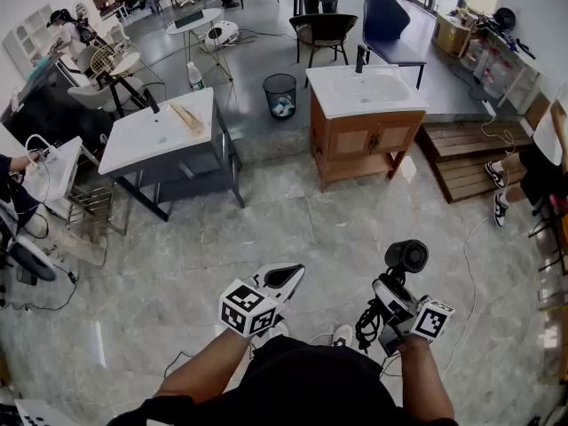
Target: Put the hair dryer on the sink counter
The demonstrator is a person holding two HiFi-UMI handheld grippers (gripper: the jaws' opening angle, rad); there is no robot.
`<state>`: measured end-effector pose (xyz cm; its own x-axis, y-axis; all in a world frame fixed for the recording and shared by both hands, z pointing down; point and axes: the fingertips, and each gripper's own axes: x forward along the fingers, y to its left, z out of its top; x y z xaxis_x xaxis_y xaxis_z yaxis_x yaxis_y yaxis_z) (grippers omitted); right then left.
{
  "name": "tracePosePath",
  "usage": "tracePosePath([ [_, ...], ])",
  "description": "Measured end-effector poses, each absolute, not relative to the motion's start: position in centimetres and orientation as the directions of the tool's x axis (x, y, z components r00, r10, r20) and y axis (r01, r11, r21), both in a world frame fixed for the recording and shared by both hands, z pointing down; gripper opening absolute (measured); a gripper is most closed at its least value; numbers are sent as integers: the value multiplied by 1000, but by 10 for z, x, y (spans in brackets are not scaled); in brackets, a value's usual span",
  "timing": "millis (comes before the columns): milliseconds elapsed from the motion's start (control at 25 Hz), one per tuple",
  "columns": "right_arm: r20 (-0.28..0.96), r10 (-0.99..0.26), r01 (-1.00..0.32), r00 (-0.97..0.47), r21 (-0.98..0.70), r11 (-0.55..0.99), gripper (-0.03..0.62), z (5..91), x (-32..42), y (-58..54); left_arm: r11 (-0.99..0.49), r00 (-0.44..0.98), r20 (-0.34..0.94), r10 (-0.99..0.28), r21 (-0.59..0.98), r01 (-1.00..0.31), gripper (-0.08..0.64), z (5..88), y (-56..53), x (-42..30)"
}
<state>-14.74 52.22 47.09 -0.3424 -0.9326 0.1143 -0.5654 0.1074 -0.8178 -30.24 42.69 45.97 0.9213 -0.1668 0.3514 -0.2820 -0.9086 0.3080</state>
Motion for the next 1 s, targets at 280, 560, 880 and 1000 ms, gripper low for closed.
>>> tracePosePath([
  [280, 111, -941, -568, -320, -818, 96, 241, 472, -140, 520, -911, 923, 348, -164, 305, -276, 0, 460, 424, -301],
  [560, 105, -943, -570, -317, -815, 101, 241, 468, -146, 517, -910, 926, 341, -164, 310, -276, 0, 458, 420, -303],
  [880, 55, -956, -555, -288, -823, 120, 241, 460, -156, 509, -909, 929, 334, -159, 317, -269, 0, 463, 411, -316],
  [1000, 26, -961, -544, -276, -829, 134, 241, 451, -167, 502, -914, 931, 331, -154, 310, -262, 0, 461, 405, -327],
])
